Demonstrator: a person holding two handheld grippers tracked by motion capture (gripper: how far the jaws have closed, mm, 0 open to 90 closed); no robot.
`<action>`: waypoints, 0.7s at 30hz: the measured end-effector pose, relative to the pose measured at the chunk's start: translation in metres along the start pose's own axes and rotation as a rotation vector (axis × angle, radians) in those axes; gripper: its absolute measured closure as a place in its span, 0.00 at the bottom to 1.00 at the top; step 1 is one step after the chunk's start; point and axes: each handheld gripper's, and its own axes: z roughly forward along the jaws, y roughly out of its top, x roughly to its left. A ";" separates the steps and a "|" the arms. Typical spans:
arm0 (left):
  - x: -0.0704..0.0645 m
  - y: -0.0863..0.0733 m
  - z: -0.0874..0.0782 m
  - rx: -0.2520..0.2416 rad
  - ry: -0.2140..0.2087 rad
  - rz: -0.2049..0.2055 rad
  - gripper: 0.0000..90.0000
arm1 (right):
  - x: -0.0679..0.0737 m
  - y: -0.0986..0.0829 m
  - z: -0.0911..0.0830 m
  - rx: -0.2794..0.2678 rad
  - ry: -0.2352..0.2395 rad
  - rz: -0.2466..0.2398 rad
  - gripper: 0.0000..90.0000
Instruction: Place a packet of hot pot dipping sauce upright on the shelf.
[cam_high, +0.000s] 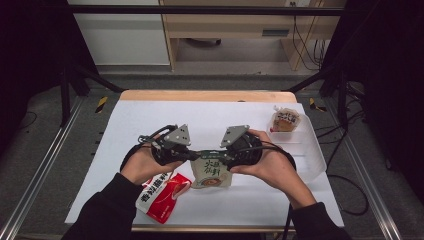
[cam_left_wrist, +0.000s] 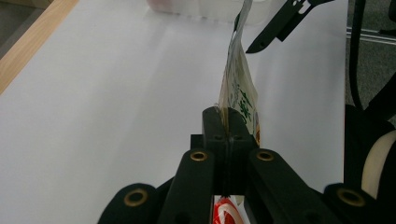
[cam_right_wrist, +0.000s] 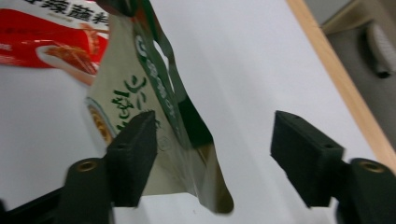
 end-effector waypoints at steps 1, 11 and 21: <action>0.000 0.000 0.000 0.002 -0.004 -0.002 1.00 | -0.001 0.001 0.001 0.004 0.022 -0.003 0.43; -0.001 -0.002 0.000 -0.010 -0.010 0.007 1.00 | 0.005 0.006 0.012 0.075 0.130 -0.035 0.77; 0.006 -0.008 -0.004 -0.028 -0.003 -0.046 0.95 | 0.002 0.011 0.013 0.080 0.173 -0.019 1.00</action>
